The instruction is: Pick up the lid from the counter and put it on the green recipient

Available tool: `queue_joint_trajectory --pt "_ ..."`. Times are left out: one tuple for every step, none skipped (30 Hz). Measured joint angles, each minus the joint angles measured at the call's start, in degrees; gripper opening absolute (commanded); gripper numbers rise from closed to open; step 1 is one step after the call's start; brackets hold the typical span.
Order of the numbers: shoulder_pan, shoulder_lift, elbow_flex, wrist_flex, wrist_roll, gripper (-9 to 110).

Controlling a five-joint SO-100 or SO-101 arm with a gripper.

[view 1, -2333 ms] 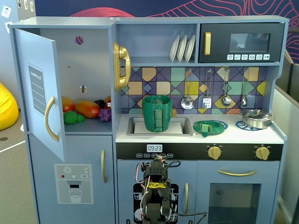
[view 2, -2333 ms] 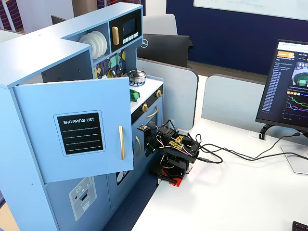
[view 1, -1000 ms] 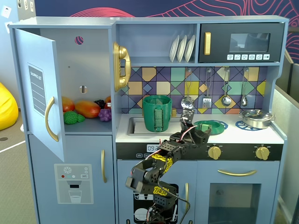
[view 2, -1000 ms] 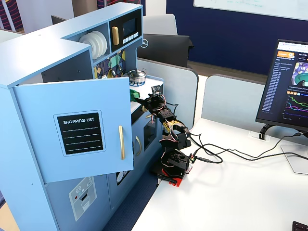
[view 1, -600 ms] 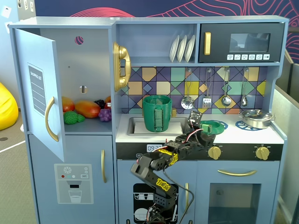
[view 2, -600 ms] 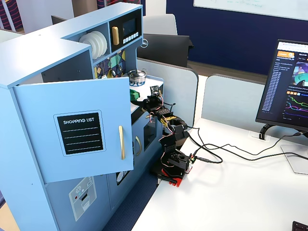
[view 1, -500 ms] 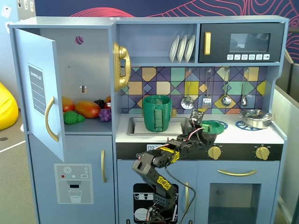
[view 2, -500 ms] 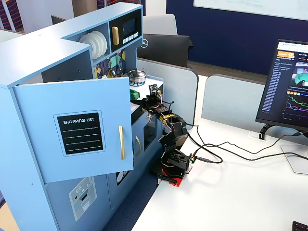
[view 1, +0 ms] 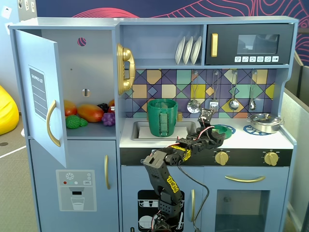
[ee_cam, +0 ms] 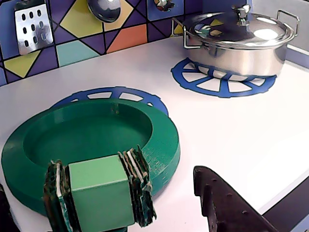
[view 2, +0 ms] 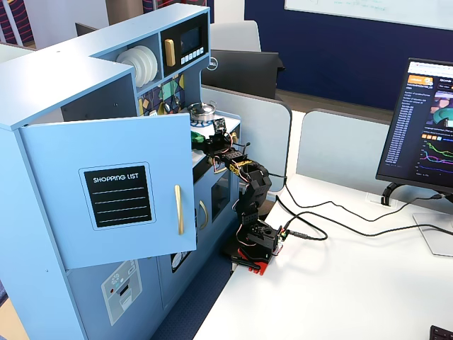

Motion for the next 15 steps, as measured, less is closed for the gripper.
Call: queue_joint_trajectory --pt "0.0 -0.5 -0.4 0.0 0.0 40" --pt "0.0 -1.1 -1.0 0.0 0.0 37" --pt "0.0 -1.7 -1.6 0.0 0.0 36" --pt "0.0 -2.1 -2.2 0.0 0.0 34" --pt "-0.1 -2.6 -2.8 0.0 0.0 33" --pt "-0.3 -3.1 -3.4 0.0 0.0 31" --pt "-0.4 -3.4 -3.9 0.0 0.0 27" --pt "-0.8 -3.6 -4.1 0.0 0.0 24" --pt "-1.1 -3.7 -4.2 0.0 0.0 20" --pt "-1.5 -3.7 -4.2 0.0 0.0 17" --pt "-1.8 -3.7 -4.2 0.0 0.0 16" --pt "-2.3 -3.7 -4.2 0.0 0.0 14" --pt "-2.7 -3.7 -4.2 0.0 0.0 13" --pt "-3.2 -3.7 -4.2 0.0 0.0 10" --pt "-3.5 -3.7 -4.2 0.0 0.0 8"
